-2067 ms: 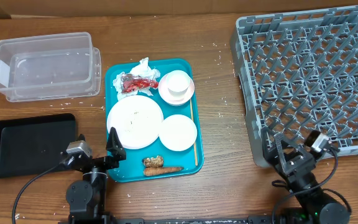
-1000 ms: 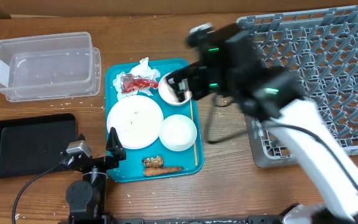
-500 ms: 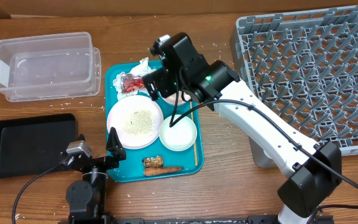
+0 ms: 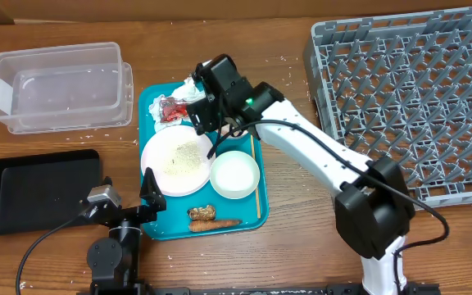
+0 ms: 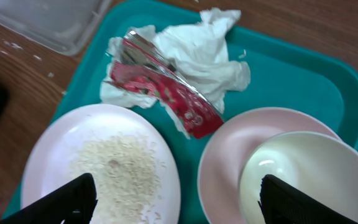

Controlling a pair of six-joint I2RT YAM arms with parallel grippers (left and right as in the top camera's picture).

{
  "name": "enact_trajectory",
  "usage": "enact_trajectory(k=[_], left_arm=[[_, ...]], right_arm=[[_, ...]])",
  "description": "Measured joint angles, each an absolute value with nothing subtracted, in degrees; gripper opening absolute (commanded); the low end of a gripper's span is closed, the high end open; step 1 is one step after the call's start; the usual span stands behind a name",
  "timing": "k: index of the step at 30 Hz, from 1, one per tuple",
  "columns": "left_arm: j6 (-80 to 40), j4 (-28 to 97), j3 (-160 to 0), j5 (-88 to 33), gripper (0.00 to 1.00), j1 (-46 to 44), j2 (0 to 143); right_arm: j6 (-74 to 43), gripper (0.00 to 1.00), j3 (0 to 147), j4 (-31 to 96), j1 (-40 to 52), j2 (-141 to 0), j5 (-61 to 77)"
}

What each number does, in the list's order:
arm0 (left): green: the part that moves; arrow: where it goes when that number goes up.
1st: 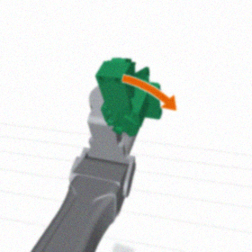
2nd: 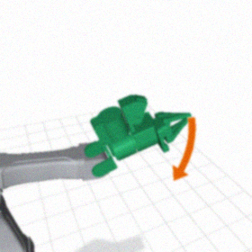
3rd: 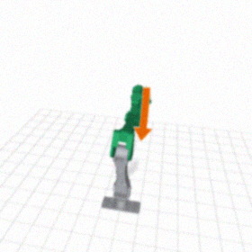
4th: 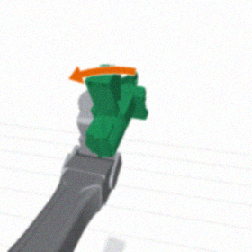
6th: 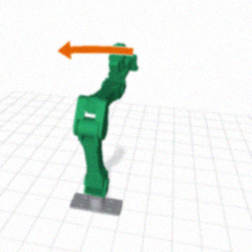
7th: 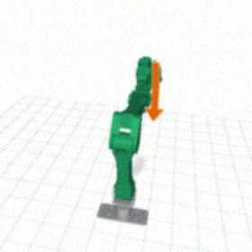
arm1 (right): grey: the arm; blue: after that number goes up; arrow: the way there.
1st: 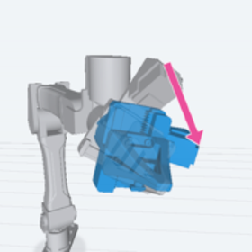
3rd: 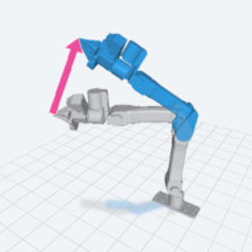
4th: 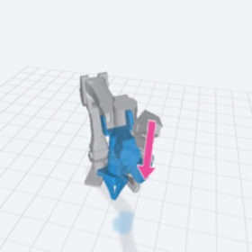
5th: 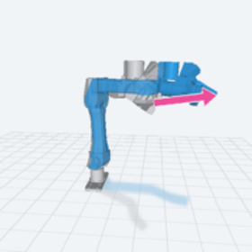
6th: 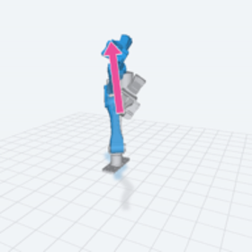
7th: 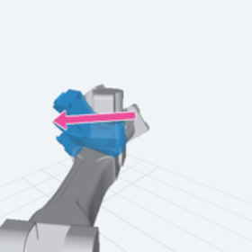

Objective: Sort waste into correct bins and load items into the dishwasher
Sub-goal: 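Move the right gripper over the white cup on the teal tray, then lower the right gripper and grasp the white cup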

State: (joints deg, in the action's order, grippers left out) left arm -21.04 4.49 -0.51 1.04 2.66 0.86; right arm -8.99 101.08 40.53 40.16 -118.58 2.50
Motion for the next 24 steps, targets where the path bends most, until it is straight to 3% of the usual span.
enact_trajectory(k=[7,10,24], left_arm=[[-21.0,4.5,-0.5,1.0,1.00,2.7,0.9],[-21.0,4.5,-0.5,1.0,1.00,2.7,0.9],[-21.0,4.5,-0.5,1.0,1.00,2.7,0.9]], right_arm=[[-8.9,0.79,101.1,41.1,40.2,-119.5,-0.8],[-8.9,0.72,101.1,41.3,40.2,-120.6,-1.2],[-7.9,0.60,101.1,42.3,40.3,-124.5,-6.5]])
